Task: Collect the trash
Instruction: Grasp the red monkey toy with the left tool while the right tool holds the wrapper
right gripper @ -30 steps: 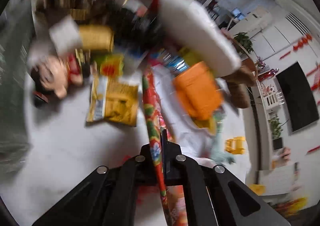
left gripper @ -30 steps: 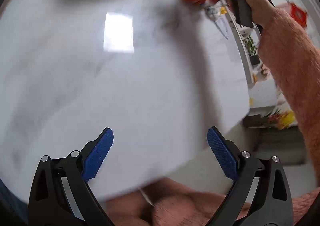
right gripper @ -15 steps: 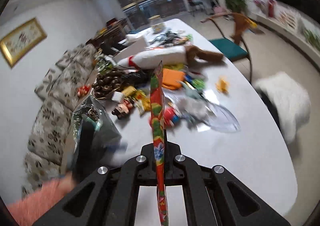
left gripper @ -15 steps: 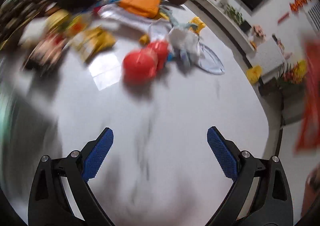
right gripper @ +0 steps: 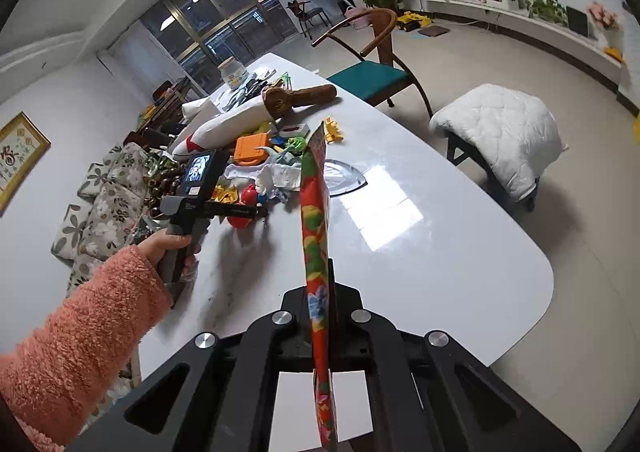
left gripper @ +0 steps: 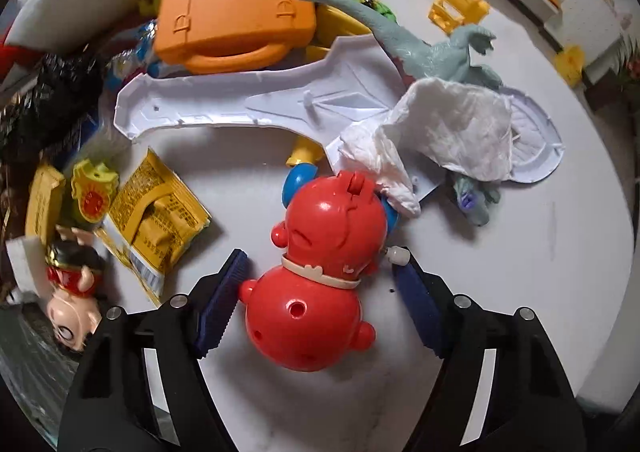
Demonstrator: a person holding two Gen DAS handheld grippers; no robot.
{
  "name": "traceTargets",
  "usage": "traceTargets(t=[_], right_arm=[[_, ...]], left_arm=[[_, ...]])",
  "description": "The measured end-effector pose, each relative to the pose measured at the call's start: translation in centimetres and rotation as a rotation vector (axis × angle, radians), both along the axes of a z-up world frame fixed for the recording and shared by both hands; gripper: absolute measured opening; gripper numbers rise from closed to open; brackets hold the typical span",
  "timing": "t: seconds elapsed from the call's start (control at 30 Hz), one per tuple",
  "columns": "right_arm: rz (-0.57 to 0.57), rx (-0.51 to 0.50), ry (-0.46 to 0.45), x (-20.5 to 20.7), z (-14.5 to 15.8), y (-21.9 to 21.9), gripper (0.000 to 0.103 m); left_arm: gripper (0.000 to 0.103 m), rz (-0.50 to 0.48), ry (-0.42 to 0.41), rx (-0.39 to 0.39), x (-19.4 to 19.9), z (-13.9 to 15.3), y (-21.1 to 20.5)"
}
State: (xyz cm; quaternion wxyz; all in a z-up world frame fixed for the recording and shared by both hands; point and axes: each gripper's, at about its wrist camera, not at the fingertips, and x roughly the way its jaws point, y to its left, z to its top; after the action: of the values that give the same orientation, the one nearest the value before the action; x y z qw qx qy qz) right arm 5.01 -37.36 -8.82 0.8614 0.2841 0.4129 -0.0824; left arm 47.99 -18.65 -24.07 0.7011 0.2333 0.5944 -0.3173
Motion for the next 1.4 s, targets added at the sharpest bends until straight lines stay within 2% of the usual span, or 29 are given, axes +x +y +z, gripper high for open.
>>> traceTargets(t=[0.07, 0.1, 0.13, 0.23, 0.3, 0.4, 0.43, 0.47, 0.53, 0.63, 0.73, 0.93, 0.97, 1.1, 1.13, 1.2, 1.27, 1.33, 1.4], right_arm=[[0.011, 0.021, -0.004, 0.0, -0.2, 0.2, 0.001], [0.014, 0.021, -0.003, 0.2, -0.3, 0.4, 0.001], [0.025, 0.027, -0.005, 0.5, -0.4, 0.6, 0.001], [0.065, 0.051, -0.005, 1.4, -0.9, 1.4, 0.001], [0.091, 0.066, 0.013, 2.0, -1.6, 1.9, 0.001], [0.161, 0.09, 0.011, 3.0, -1.9, 3.0, 0.001], [0.177, 0.093, 0.009, 3.2, -1.9, 3.3, 0.001], [0.2, 0.102, 0.007, 3.4, -2.0, 3.6, 0.001], [0.24, 0.116, 0.009, 3.8, -2.3, 4.0, 0.001], [0.297, 0.135, 0.022, 4.1, -2.8, 4.6, 0.001], [0.347, 0.15, 0.017, 3.7, -2.6, 5.0, 0.001], [0.429, 0.177, 0.006, 1.9, -2.4, 4.6, 0.001], [0.434, 0.177, 0.006, 1.6, -2.4, 4.5, 0.001], [0.469, 0.2, 0.024, 0.8, -3.1, 3.9, 0.001], [0.471, 0.199, 0.025, 0.6, -3.1, 3.8, 0.001], [0.476, 0.209, 0.021, 0.0, -3.1, 3.5, 0.001], [0.478, 0.205, 0.02, -0.8, -2.9, 3.2, 0.001], [0.477, 0.209, 0.026, -1.5, -3.0, 2.8, 0.001], [0.473, 0.208, 0.029, -2.0, -3.1, 2.6, 0.001]], left_arm=[[0.072, 0.038, 0.033, -0.032, 0.1, 0.4, 1.2], [0.072, 0.06, 0.059, -0.075, -0.1, 0.8, 2.1], [0.06, 0.077, 0.081, -0.119, -0.5, 1.3, 3.1], [0.061, 0.115, 0.149, -0.216, -2.1, 2.4, 6.1], [0.061, 0.137, 0.168, -0.231, -3.4, 2.5, 7.8], [0.061, 0.203, 0.262, -0.358, -5.1, 3.0, 11.2], [0.056, 0.209, 0.276, -0.401, -6.5, 3.3, 12.2], [0.046, 0.212, 0.285, -0.42, -7.0, 3.5, 12.8], [0.046, 0.253, 0.327, -0.444, -8.7, 3.1, 14.4], [0.045, 0.318, 0.334, -0.452, -10.9, 2.8, 16.2], [0.045, 0.395, 0.368, -0.526, -12.7, 3.0, 16.8], [0.04, 0.456, 0.318, -0.601, -16.6, 5.9, 18.1], [0.036, 0.466, 0.312, -0.609, -17.2, 6.2, 18.3], [0.036, 0.534, 0.288, -0.568, -18.7, 5.8, 18.5], [0.04, 0.547, 0.279, -0.542, -18.8, 5.3, 18.2], [0.051, 0.578, 0.23, -0.479, -19.2, 4.7, 17.9], [0.076, 0.596, 0.178, -0.444, -19.3, 4.4, 17.7], [0.086, 0.57, 0.115, -0.357, -19.2, 4.2, 16.6], [0.087, 0.528, 0.113, -0.253, -18.4, 3.1, 15.2]])
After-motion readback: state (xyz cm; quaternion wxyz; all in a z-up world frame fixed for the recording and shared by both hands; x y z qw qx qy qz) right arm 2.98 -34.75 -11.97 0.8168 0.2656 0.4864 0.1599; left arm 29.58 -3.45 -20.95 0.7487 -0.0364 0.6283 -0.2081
